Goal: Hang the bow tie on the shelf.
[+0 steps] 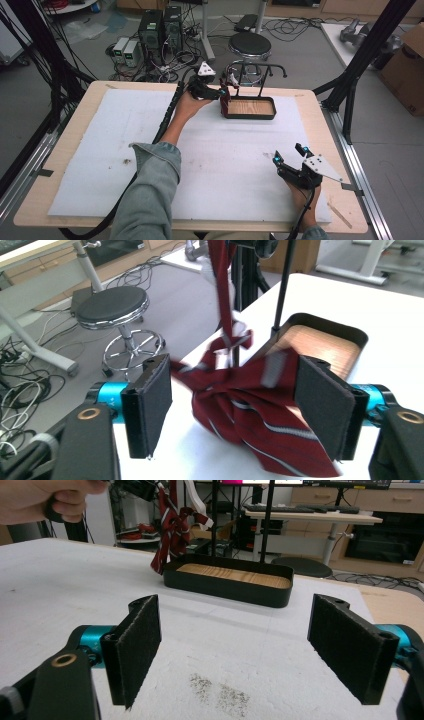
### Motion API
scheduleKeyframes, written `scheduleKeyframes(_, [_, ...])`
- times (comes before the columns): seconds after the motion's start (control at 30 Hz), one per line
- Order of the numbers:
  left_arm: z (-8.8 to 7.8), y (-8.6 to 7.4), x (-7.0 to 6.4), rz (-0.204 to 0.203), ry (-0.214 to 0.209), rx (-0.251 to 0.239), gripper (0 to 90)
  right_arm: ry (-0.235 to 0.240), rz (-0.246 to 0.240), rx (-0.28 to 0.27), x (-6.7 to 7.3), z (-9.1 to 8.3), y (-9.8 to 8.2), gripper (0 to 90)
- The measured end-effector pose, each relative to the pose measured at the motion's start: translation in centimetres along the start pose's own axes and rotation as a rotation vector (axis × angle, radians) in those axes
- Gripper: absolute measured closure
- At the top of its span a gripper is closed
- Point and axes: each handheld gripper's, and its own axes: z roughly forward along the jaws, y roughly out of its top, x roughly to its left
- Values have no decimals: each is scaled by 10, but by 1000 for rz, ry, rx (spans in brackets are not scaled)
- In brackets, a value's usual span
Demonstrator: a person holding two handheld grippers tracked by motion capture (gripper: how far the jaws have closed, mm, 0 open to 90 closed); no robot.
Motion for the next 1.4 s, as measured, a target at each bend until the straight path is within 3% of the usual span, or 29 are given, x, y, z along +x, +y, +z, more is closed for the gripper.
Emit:
scheduleKeyframes(0.03, [-11, -2, 1, -14, -5, -5, 316, 0, -3, 3, 0, 0, 0, 199])
scheduleKeyframes(0.07, [-11, -2, 1, -14, -5, -5, 312, -2, -7, 0, 0, 1, 0, 197])
scheduleKeyframes(0.1, [-25, -6, 1, -32, -9, -26, 310, -5, -3, -1, 0, 0, 0, 197])
scheduleKeyframes(0.13, [-25, -6, 1, -32, -9, -26, 309, -5, -3, -1, 0, 0, 0, 197])
scheduleKeyframes(0.17, [-41, -10, 3, -45, -12, -43, 306, -6, 2, 1, -1, 1, 0, 197])
scheduleKeyframes(0.2, [-41, -10, 3, -45, -12, -43, 305, -6, 2, 1, -1, 1, 0, 197])
scheduleKeyframes(0.23, [-57, -13, 4, -49, -7, -53, 302, -6, 5, 3, -1, 1, 0, 196])
scheduleKeyframes(0.27, [-57, -13, 4, -49, -7, -53, 295, -6, 5, 3, -1, 1, 0, 196])
scheduleKeyframes(0.33, [-79, -20, 6, -61, 6, -62, 290, -7, 10, 12, -1, 1, 0, 196])
scheduleKeyframes(0.37, [-97, -27, 8, -64, 18, -64, 287, -3, 4, 9, -1, 2, 0, 196])
scheduleKeyframes(0.4, [-97, -27, 8, -64, 18, -64, 286, -4, 1, 11, -1, 2, 0, 195])
scheduleKeyframes(0.47, [-134, -45, 10, -99, 42, -81, 282, -3, 6, 21, -1, 3, 0, 192])
scheduleKeyframes(0.53, [-142, -50, 10, -107, 48, -86, 259, -7, 8, 28, -1, 3, 0, 189])
scheduleKeyframes(0.6, [-182, -76, 6, -132, 93, -108, 250, -10, 13, 30, -1, 5, 0, 188])
scheduleKeyframes(0.67, [-191, -83, 4, -146, 105, -115, 238, -16, 16, 32, -2, 6, 0, 186])
scheduleKeyframes(0.77, [-236, -118, -11, -158, 168, -136, 205, -20, 11, 42, -2, 9, 1, 186])
scheduleKeyframes(0.8, [-236, -118, -11, -158, 168, -136, 205, -19, 13, 45, -2, 10, 2, 185])
scheduleKeyframes(0.83, [-256, -133, -19, -154, 205, -141, 205, -16, 17, 46, -2, 12, 3, 185])
scheduleKeyframes(0.87, [-256, -133, -19, -154, 205, -141, 205, -15, 20, 47, -1, 13, 4, 185])
scheduleKeyframes(0.93, [-282, -156, -28, -173, 237, -143, 199, -12, 17, 47, 1, 15, 5, 185])
scheduleKeyframes(1.17, [-301, -187, -39, -185, 326, -122, 172, 0, 42, 54, -1, 22, 4, 185])
scheduleKeyframes(1.4, [-300, -192, -39, -196, 327, -108, 162, 3, 53, 56, -1, 25, 5, 185])
